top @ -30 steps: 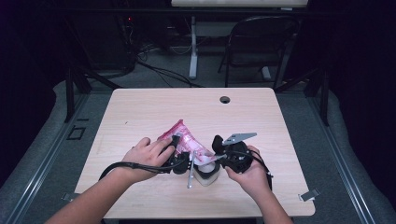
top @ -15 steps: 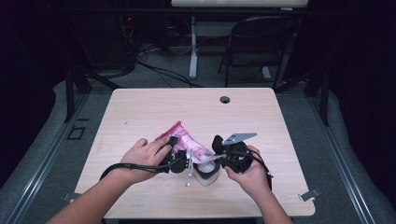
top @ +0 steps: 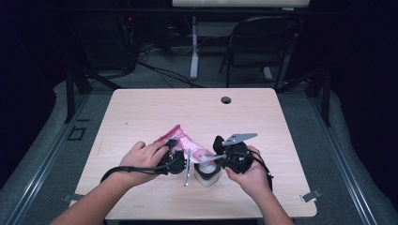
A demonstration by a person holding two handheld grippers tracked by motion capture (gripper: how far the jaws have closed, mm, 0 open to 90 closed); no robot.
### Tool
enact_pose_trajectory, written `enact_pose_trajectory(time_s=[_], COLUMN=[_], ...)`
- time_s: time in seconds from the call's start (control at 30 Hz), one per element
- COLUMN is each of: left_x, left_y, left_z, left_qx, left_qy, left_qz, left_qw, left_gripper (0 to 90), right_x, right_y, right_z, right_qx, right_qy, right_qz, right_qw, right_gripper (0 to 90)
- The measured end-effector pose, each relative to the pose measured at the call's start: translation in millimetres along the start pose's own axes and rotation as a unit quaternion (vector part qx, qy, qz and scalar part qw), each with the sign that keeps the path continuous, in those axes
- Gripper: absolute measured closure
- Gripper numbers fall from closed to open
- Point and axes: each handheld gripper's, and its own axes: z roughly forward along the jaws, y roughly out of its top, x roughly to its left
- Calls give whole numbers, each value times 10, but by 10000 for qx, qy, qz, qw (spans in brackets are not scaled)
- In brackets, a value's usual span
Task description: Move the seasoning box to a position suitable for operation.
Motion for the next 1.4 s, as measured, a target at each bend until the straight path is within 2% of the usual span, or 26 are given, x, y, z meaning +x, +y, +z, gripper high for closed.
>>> enact_pose_trajectory(time_s=[0.03, 0.07, 0.17, 0.2, 0.33, 0.37, 0.5, 0.77, 1.1, 1.4], left_x=[11, -1, -5, -23, -19, -27, -33, -67, -99, -122], left_y=[-2, -12, -24, -31, -40, -45, -51, -74, -111, -125], left_z=[-8, 3, 1, 10, 16, 20, 29, 51, 78, 92], left_qx=[67, -14, 24, -21, -14, -7, -15, -37, -96, -148], left_qy=[-5, 8, -52, -92, -64, -110, -124, -202, -364, -393], left_qz=[89, 2, -50, -154, -89, -153, -167, -321, -581, -750], left_qw=[9999, 10000, 10000, 9998, 9999, 9998, 9998, 9993, 9976, 9963], left_gripper=[870, 870, 870, 870, 871, 871, 871, 870, 871, 872], right_x=[4, 6, 8, 11, 12, 13, 12, 16, 25, 29], right_y=[0, 3, 8, 8, 11, 12, 16, 20, 26, 31], right_z=[4, 5, 10, 13, 22, 22, 24, 30, 41, 40], right_qx=[-13, 5, 19, 10, 15, 15, 22, 25, 23, 31], right_qy=[0, 7, 10, 1, -8, -6, -12, -22, -33, -45], right_qz=[7, 0, -13, 2, -9, -9, -4, -21, -35, -28], right_qw=[10000, 10000, 10000, 10000, 10000, 10000, 10000, 10000, 10000, 10000], right_gripper=[900, 900, 900, 900, 900, 900, 900, 900, 900, 900])
